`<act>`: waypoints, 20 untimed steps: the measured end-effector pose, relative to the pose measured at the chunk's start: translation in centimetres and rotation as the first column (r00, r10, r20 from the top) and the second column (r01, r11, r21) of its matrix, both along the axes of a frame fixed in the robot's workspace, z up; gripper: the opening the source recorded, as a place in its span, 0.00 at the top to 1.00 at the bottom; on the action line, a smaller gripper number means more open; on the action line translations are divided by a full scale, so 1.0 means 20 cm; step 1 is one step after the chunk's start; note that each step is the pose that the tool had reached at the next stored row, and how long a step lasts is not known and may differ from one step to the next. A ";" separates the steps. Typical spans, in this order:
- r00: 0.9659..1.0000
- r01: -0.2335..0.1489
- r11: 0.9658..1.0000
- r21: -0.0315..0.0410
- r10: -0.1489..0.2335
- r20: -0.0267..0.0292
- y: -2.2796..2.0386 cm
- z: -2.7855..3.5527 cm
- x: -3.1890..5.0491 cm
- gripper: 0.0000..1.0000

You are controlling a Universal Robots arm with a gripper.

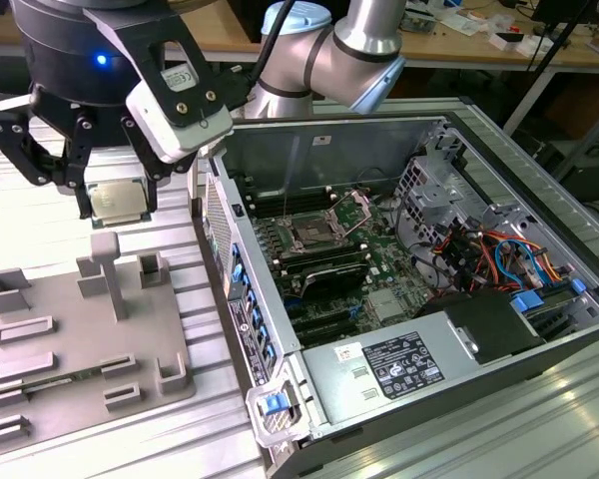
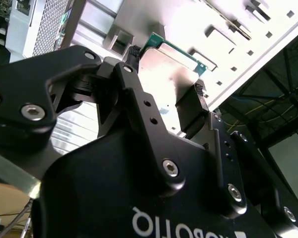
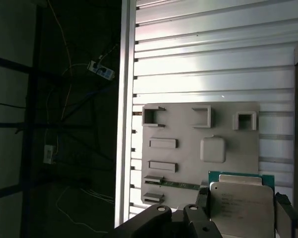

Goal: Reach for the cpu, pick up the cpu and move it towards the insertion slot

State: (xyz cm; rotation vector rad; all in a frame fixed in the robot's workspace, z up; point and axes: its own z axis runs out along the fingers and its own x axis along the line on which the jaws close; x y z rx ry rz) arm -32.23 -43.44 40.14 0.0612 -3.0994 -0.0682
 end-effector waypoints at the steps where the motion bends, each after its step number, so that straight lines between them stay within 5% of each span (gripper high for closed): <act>1: 1.000 0.000 1.000 0.000 0.000 0.000 0.000 0.000 0.020 0.45; 11: 1.000 0.000 1.000 0.000 0.000 0.000 0.000 0.000 0.198 0.45; 20: 1.000 0.000 1.000 0.000 0.000 0.000 0.000 0.000 0.223 0.45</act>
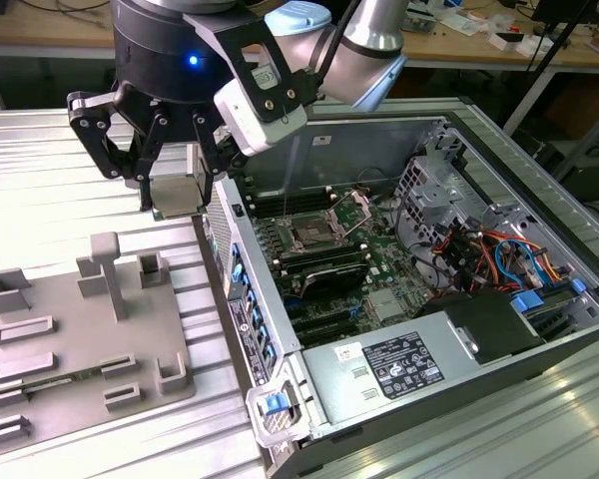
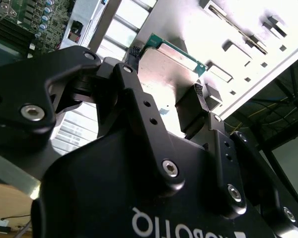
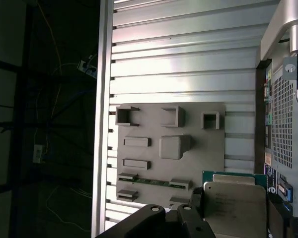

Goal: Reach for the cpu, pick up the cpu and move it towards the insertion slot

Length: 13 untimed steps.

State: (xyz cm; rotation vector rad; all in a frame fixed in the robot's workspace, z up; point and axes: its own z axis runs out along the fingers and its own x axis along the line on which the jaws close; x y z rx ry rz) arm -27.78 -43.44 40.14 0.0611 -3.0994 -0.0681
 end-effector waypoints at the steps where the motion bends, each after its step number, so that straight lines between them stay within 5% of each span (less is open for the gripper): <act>1: 1.000 0.000 1.000 0.000 0.000 0.000 0.000 0.000 0.000 0.45; 13: 1.000 0.000 1.000 0.000 0.000 0.000 0.000 0.000 0.028 0.45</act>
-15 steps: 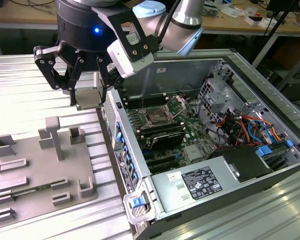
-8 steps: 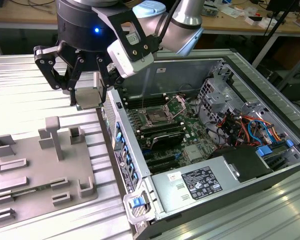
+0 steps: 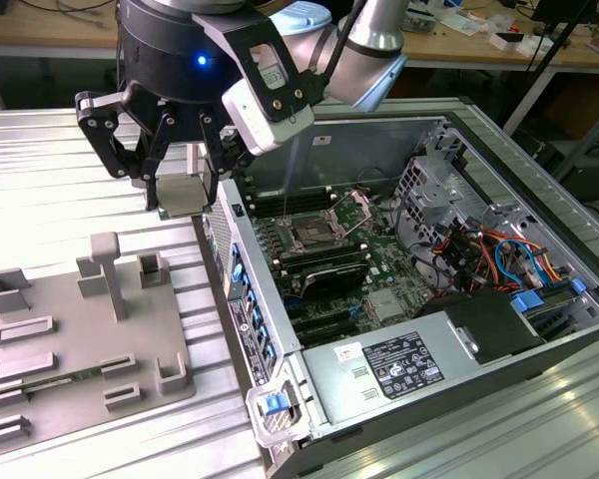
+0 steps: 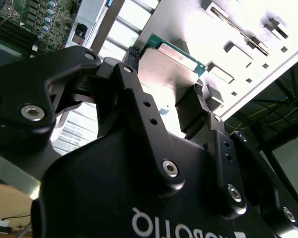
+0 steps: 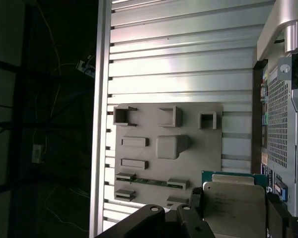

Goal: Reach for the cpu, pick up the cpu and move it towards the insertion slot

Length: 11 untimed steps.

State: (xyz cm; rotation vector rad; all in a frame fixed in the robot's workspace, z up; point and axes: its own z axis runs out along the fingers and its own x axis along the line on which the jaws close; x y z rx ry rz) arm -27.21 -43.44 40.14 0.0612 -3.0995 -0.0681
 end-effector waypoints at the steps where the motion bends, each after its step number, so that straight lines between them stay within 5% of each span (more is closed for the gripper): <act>1: 1.000 0.000 1.000 0.000 0.000 0.000 0.000 0.000 0.004 0.45; 11: 1.000 0.000 1.000 0.000 0.000 0.000 0.000 0.000 0.083 0.45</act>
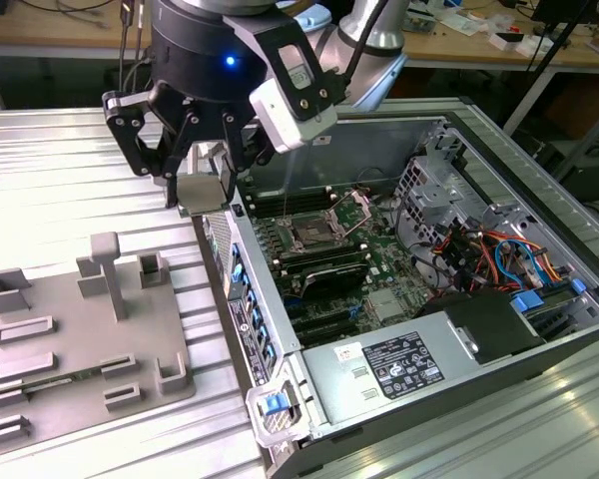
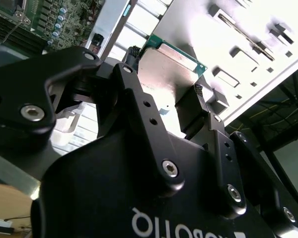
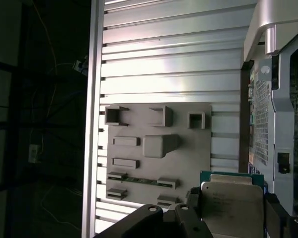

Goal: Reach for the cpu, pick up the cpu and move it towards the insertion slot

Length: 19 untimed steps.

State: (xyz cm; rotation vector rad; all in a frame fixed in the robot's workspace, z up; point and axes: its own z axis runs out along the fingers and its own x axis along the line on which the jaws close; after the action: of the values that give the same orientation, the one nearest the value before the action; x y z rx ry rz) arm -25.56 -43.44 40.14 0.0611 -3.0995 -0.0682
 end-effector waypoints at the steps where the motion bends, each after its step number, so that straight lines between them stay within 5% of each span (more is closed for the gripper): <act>1: 1.000 0.000 1.000 0.000 0.000 0.000 0.000 0.000 0.011 0.45; 19: 1.000 0.000 1.000 0.000 0.000 0.000 0.000 0.000 0.174 0.45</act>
State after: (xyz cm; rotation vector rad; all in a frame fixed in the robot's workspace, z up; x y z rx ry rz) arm -22.09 -43.44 40.14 0.0613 -3.0994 -0.0682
